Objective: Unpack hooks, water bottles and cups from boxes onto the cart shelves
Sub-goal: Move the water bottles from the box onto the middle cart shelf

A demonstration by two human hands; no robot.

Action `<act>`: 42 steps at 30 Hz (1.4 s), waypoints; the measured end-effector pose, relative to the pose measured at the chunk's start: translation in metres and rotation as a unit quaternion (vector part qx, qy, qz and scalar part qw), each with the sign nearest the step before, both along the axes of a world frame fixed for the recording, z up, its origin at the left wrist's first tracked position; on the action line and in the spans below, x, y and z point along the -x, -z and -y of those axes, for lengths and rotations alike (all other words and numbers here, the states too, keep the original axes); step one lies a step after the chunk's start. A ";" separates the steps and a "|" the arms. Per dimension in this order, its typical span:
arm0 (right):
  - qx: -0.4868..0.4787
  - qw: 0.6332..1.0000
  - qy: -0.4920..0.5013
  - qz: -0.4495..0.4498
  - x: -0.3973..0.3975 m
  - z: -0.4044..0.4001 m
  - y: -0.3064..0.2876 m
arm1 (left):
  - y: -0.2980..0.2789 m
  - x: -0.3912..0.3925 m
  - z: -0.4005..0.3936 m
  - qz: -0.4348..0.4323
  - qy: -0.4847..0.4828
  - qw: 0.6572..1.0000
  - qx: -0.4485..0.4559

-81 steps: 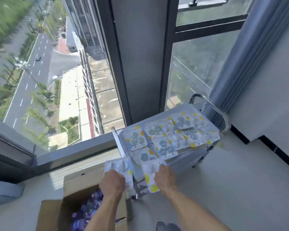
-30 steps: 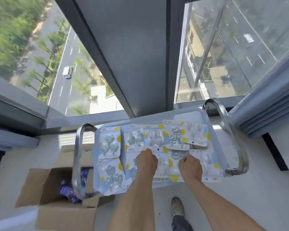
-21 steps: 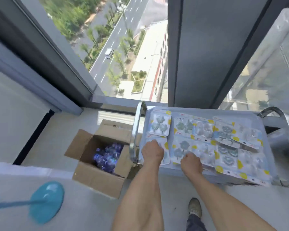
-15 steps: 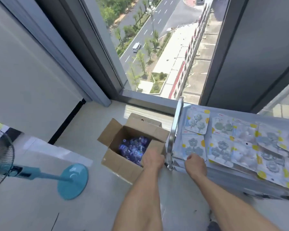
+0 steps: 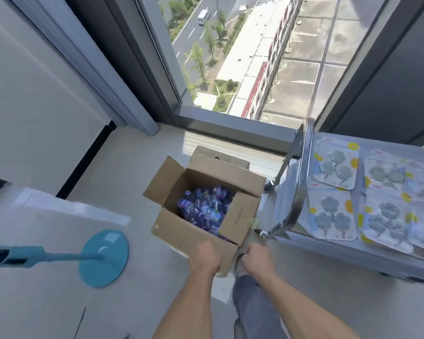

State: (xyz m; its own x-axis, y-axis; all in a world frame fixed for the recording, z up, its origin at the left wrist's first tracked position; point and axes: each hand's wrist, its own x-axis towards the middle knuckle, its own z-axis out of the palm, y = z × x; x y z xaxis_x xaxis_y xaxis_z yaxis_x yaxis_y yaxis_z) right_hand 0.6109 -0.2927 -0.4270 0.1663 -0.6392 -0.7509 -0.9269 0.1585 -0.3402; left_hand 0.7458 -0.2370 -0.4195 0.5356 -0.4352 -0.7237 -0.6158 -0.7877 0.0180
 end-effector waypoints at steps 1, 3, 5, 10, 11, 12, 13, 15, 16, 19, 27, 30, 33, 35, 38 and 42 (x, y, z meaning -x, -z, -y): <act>-0.007 1.000 0.010 -0.005 -0.006 0.004 0.023 | 0.022 -0.001 0.008 -0.014 0.003 1.000 -0.006; -0.030 0.999 0.018 -0.012 -0.019 0.016 0.068 | 0.062 -0.006 0.022 -0.033 0.004 0.999 -0.026; -0.054 0.998 0.035 -0.021 -0.034 0.027 0.110 | 0.095 -0.016 0.034 -0.049 -0.003 0.998 -0.047; -0.094 0.994 0.039 -0.043 -0.068 0.049 0.193 | 0.172 -0.060 0.061 -0.062 -0.043 0.995 -0.073; -0.094 0.993 0.045 -0.054 -0.072 0.053 0.207 | 0.187 -0.072 0.067 -0.059 -0.045 0.995 -0.073; -0.089 0.993 0.049 -0.066 -0.076 0.058 0.221 | 0.202 -0.084 0.073 -0.054 -0.040 0.995 -0.074; -0.082 0.993 0.047 -0.077 -0.080 0.062 0.234 | 0.217 -0.096 0.078 -0.046 -0.030 0.996 -0.074; -0.071 0.994 0.035 -0.080 -0.088 0.068 0.257 | 0.244 -0.119 0.086 -0.029 -0.011 0.997 -0.069; -0.069 0.994 0.032 -0.077 -0.092 0.070 0.267 | 0.256 -0.128 0.090 -0.023 -0.003 0.998 -0.066; -0.068 0.995 0.046 -0.063 -0.104 0.071 0.296 | 0.291 -0.149 0.099 -0.023 0.011 0.998 -0.061; -0.088 0.990 0.087 -0.061 -0.104 0.046 0.350 | 0.379 -0.142 0.119 -0.081 0.010 0.996 -0.047; -0.102 0.978 0.161 -0.084 -0.086 0.031 0.362 | 0.400 -0.115 0.121 -0.153 -0.006 0.987 -0.045; -0.051 0.952 0.279 -0.115 -0.081 0.019 0.369 | 0.410 -0.098 0.122 -0.207 -0.089 0.974 -0.013; 0.016 0.933 0.342 -0.108 -0.089 0.022 0.366 | 0.409 -0.099 0.121 -0.218 -0.144 0.965 0.023; 0.119 0.888 0.438 -0.077 -0.111 0.047 0.355 | 0.398 -0.108 0.117 -0.292 -0.212 0.932 0.033; 0.230 0.796 0.560 -0.024 -0.135 0.108 0.337 | 0.370 -0.108 0.115 -0.390 -0.213 0.896 0.000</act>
